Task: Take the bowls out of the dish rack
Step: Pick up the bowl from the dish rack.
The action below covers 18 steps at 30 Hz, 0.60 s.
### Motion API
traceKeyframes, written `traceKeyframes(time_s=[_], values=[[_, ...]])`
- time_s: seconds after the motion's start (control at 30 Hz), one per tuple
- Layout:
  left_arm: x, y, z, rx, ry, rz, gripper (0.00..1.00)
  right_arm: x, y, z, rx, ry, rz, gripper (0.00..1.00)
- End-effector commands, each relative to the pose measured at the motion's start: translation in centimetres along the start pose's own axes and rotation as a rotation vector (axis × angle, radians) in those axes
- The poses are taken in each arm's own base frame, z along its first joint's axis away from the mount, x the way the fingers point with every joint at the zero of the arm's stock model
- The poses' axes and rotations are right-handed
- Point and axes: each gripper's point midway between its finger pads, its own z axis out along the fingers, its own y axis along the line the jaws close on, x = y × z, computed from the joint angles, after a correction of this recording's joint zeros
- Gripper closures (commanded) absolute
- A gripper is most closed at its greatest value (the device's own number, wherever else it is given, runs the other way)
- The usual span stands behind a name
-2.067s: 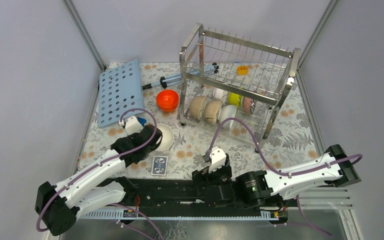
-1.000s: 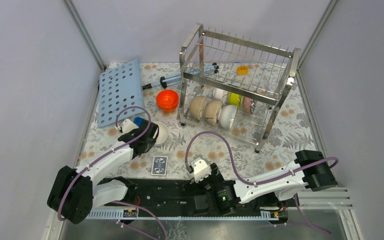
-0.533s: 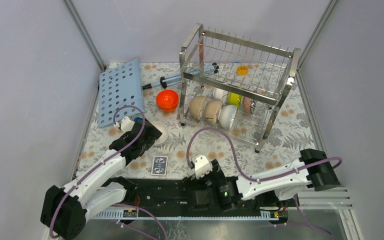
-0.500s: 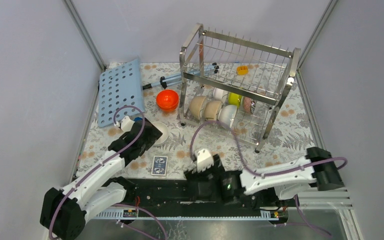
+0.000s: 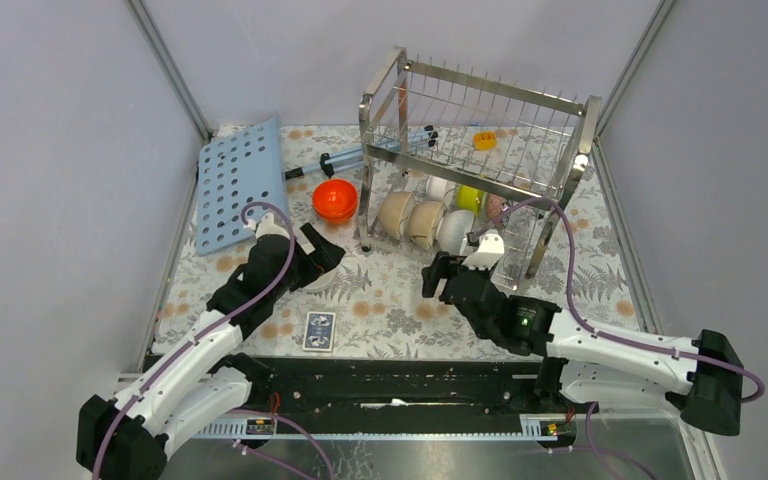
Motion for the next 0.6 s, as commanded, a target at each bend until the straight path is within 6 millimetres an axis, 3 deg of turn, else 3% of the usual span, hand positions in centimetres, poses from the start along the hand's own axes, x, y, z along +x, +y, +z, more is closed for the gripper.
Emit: traceKeyframes(time_s=[0.0,0.23,0.37,0.57], values=[[-1.9,-5.0,-0.3,0.187,-0.02,0.114,0.01,-3.6,-1.1,2.3,0.043,-0.134,0.134,0.17],[-2.2,-7.2,-1.0,0.295,-0.021,0.157,0.01,-6.1,-3.7,3.4,0.103,-0.285,0.141,0.17],[-2.7,-8.7,-1.4,0.377,-0.054,0.16,0.02,-5.9,-5.1,4.5,0.125,-0.318,0.116,0.26],[-4.0,-10.1,-0.9,0.401,-0.102,0.233,0.01,-5.9,-6.4,5.7,0.115,-0.356,0.123,0.29]])
